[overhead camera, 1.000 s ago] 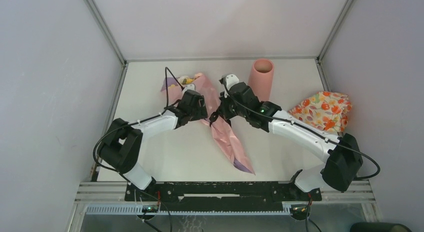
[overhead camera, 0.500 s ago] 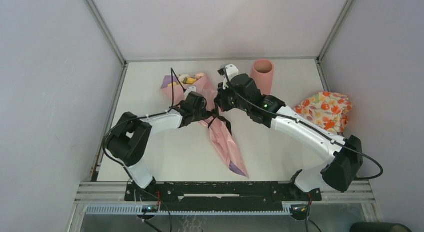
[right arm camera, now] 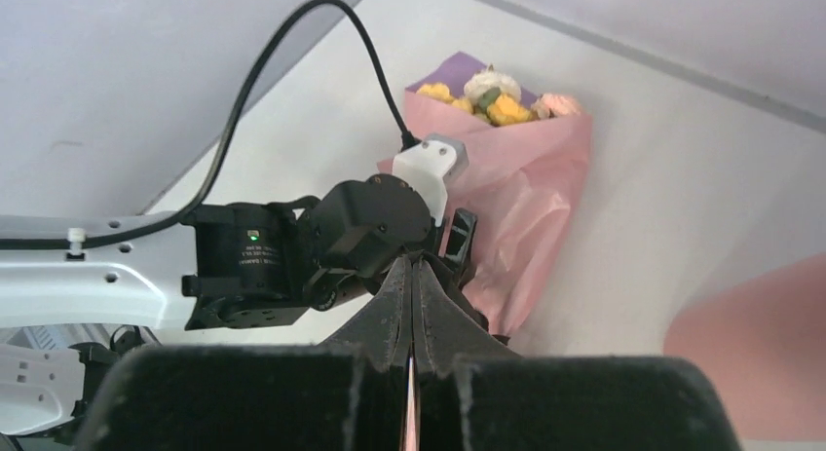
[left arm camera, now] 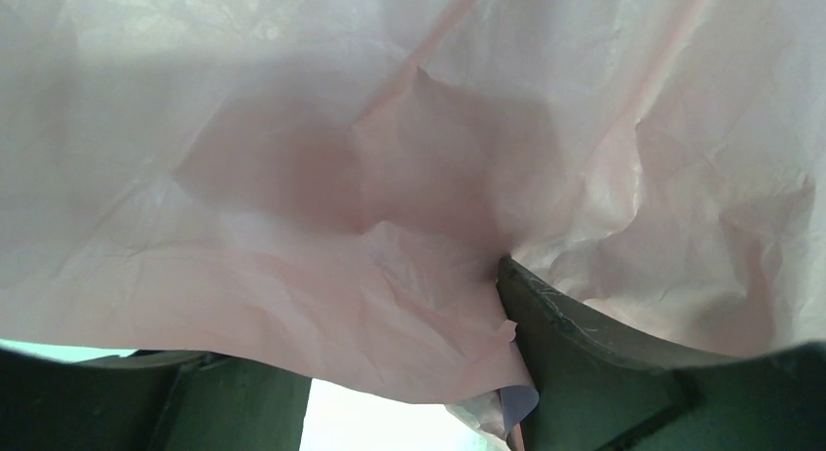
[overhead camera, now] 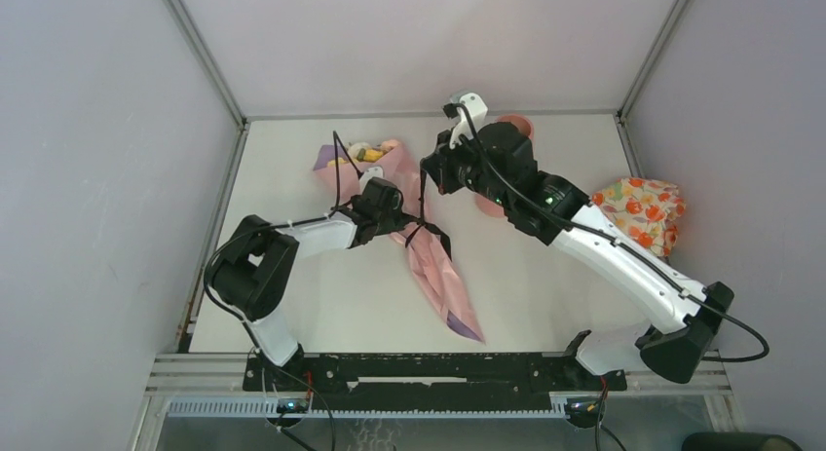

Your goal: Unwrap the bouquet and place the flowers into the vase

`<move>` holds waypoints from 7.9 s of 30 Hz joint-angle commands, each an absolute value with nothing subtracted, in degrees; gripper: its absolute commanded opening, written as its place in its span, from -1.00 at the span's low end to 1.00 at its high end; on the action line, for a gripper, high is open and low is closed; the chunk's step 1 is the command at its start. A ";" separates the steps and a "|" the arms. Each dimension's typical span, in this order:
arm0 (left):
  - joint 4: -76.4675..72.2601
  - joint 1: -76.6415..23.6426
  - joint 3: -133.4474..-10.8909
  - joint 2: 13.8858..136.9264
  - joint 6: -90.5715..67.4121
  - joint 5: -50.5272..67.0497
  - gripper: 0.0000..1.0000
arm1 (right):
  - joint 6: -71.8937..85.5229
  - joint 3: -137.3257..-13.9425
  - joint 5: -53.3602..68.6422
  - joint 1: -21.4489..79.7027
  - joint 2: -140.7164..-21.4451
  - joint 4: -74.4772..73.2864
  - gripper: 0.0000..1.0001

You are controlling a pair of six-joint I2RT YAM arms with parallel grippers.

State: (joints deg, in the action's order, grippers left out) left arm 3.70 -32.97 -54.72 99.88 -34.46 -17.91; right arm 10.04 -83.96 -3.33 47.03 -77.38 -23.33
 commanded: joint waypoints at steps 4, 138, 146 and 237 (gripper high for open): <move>3.52 -32.56 -56.02 101.47 -32.96 -19.60 0.38 | 6.60 -89.78 -6.08 47.54 -72.78 -19.91 -1.00; -0.38 -46.42 -46.69 83.16 -27.94 -25.68 0.43 | 21.08 -64.75 18.05 32.34 -94.27 -11.68 -0.98; 0.33 -38.45 -47.72 87.94 -31.42 -25.16 0.44 | 21.16 -64.71 17.78 33.30 -89.67 -12.55 -1.00; -11.61 -42.57 -48.10 75.06 -20.00 39.25 -0.07 | 17.04 -67.81 8.59 26.94 -59.94 -14.18 -0.98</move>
